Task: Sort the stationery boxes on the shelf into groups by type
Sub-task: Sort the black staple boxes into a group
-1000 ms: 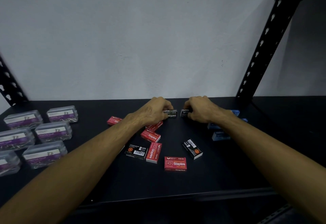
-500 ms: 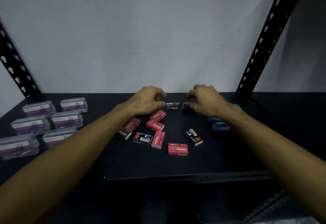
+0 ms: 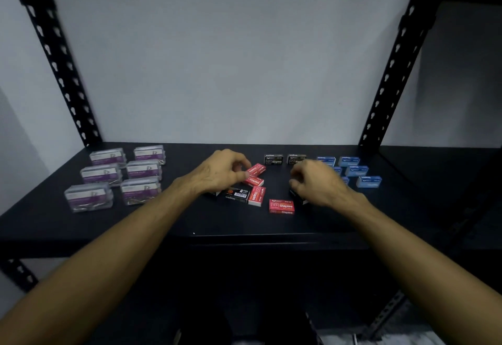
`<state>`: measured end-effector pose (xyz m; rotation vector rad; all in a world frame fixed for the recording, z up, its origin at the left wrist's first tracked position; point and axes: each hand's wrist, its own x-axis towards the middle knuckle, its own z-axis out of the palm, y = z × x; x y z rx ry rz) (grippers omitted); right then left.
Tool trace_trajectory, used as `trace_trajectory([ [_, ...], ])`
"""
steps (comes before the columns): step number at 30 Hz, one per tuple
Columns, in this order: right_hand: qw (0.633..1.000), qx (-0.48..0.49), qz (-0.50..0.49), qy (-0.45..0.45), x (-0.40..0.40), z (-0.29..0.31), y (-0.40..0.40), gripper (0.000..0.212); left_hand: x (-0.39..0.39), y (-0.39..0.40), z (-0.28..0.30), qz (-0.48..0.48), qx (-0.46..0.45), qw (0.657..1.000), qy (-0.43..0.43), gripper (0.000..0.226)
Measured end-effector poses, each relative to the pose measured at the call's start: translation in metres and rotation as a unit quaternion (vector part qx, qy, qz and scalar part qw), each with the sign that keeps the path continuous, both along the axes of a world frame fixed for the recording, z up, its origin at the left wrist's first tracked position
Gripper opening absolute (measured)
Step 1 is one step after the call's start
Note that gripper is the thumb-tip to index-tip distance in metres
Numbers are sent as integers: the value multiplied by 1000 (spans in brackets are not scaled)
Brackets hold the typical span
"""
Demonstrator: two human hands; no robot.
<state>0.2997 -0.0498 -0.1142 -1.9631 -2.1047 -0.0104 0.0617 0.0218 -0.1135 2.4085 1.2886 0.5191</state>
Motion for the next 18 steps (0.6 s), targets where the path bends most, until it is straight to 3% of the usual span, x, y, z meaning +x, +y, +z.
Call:
trace_trajectory([
  [11,992,-82,-94,0,-8,-10,-19,25,-5,-26,-15,-11,-77,994,78,46],
  [18,990,-112,-55,65,3,-9,-16,36,-8,-19,-15,-20,-50,996,66,25],
])
